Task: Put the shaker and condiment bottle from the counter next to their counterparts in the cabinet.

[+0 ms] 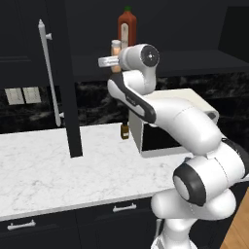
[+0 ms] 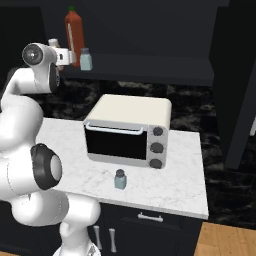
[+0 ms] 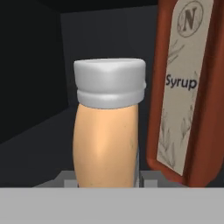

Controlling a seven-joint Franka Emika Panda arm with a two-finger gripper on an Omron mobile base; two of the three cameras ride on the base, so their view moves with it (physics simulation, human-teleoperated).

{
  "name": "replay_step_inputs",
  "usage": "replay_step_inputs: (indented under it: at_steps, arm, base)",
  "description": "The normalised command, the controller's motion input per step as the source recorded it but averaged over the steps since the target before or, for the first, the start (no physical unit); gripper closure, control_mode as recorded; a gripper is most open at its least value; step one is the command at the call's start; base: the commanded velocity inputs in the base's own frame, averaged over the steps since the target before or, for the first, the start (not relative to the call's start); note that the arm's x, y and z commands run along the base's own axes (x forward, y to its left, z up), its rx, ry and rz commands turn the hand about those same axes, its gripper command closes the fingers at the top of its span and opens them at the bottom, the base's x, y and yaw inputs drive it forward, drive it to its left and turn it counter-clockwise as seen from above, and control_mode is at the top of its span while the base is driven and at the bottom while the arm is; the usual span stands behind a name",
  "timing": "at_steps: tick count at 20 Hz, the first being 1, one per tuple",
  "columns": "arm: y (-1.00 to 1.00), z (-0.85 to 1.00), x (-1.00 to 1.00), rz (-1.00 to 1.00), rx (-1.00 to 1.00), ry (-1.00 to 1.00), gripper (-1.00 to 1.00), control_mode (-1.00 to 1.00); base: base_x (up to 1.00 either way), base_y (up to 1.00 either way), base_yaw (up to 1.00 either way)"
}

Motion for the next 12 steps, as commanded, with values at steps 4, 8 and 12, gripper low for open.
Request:
replay_step_inputs:
  at_steps: [4, 8, 12]
  arm:
    - [0.06, -0.34, 0.45, 0.0, 0.0, -0.01, 1.0, -1.0]
    - [0.09, -0.19, 0.44, 0.0, 0.0, -0.03, 1.0, -1.0]
    - [0.08, -0.26, 0.31, 0.0, 0.0, -0.05, 1.0, -1.0]
  base:
    - [0.0, 0.0, 0.0]
    - [0.0, 0.0, 0.0]
    - [0.0, 0.0, 0.0]
